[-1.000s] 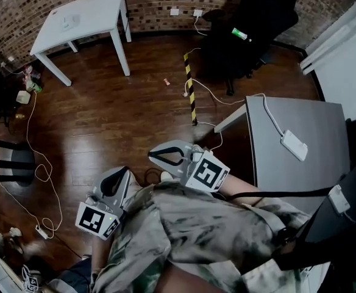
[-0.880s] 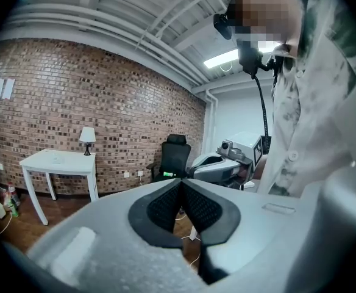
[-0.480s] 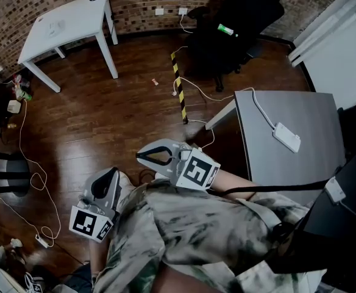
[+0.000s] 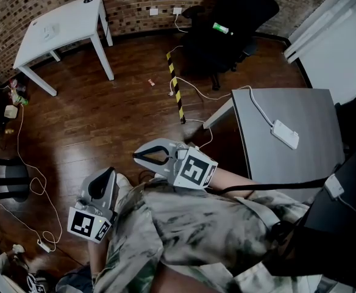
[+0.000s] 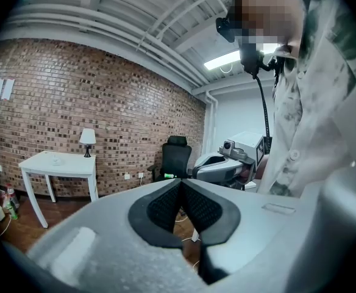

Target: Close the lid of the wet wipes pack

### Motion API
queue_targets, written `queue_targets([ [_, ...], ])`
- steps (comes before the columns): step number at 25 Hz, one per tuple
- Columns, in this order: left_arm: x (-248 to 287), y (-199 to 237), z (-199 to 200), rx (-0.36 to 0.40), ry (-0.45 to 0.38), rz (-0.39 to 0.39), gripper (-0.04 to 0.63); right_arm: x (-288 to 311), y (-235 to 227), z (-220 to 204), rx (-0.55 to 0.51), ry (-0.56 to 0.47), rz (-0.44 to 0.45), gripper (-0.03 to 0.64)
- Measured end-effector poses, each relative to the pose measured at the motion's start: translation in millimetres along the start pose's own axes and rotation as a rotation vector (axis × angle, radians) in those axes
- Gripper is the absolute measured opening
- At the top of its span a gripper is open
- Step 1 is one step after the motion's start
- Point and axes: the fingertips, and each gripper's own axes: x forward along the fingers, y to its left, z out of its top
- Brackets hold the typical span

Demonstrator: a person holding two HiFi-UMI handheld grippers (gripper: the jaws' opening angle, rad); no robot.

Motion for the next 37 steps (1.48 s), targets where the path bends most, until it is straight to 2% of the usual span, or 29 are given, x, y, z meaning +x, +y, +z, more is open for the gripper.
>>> queue_targets([
  [20,-3.1,21.0,-4.8,-0.016,-0.005,-0.006,0.0,21.8,-2.4,-1.8,-0.04,0.039,0.014,0.003],
  [30,-9.5,55.6,-7.5,-0.039,-0.011,-0.006,0.0,53.6,-11.4,-2.7,-0.039,0.06,0.028,0.003],
  [37,-27.9,106.1,-6.4,-0.052,-0.014,-0.008,0.0,103.5,-22.4,6.4,-0.025,0.086,0.026,0.003],
])
